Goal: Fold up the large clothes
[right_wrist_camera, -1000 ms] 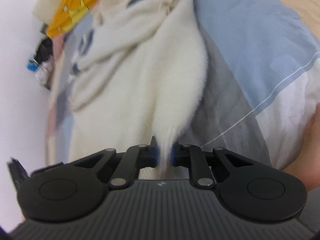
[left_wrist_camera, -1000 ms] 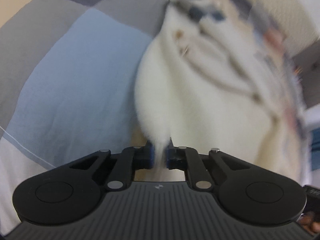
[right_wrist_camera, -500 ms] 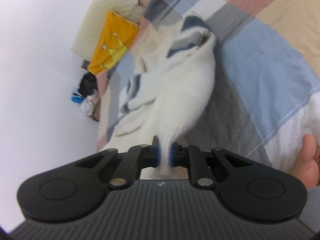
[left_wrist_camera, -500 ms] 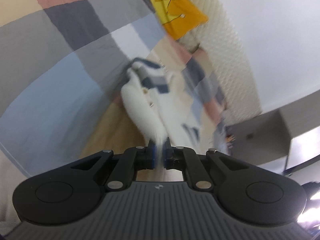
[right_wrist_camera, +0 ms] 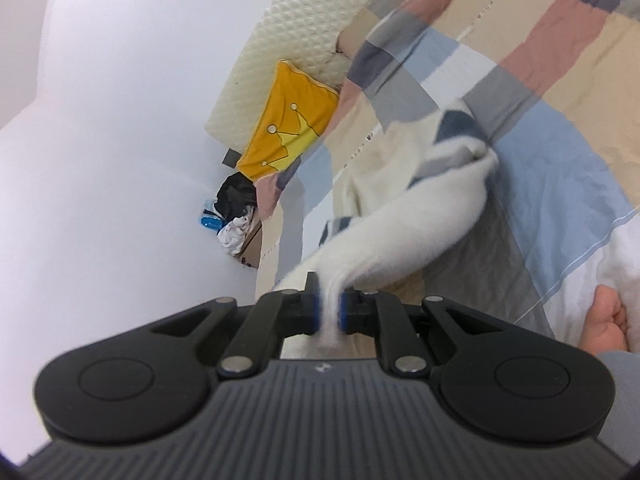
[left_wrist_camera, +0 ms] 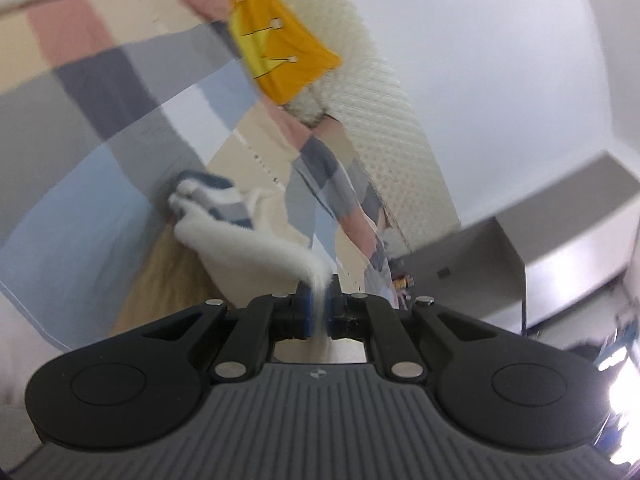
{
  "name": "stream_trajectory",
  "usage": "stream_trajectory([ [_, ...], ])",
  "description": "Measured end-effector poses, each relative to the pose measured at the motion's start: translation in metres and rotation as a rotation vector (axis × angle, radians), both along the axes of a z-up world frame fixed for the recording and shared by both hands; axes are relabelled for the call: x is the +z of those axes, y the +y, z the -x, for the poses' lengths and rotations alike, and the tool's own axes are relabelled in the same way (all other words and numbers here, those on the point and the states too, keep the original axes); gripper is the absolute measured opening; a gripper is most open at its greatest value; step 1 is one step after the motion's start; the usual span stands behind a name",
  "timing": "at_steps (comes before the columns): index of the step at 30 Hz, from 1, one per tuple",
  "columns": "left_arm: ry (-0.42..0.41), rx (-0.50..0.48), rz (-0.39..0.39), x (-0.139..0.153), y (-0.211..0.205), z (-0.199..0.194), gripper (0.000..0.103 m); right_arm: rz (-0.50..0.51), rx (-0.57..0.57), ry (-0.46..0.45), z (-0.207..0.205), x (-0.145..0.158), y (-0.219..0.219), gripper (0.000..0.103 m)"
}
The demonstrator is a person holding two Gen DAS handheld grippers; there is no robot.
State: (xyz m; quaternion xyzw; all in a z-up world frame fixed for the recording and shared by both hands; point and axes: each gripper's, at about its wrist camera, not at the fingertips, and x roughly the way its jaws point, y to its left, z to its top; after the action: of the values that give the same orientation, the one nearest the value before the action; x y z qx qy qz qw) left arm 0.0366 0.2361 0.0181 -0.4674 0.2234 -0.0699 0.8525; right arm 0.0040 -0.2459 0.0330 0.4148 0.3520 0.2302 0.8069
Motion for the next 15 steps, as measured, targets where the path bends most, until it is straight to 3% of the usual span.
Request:
stream_trajectory([
  [8,-0.046,-0.028,-0.027,0.008,-0.011,0.058,0.007,-0.047,-0.004,-0.002,0.039,0.013,-0.022,0.012],
  [11,-0.058,-0.034,-0.029,0.013,-0.012,0.048,0.007,-0.053,-0.022,0.006,0.033,0.013,-0.022,0.012],
  [15,-0.031,0.01,-0.031,0.011,-0.011,0.005,0.007,-0.067,-0.089,0.049,-0.004,0.001,-0.013,0.012],
])
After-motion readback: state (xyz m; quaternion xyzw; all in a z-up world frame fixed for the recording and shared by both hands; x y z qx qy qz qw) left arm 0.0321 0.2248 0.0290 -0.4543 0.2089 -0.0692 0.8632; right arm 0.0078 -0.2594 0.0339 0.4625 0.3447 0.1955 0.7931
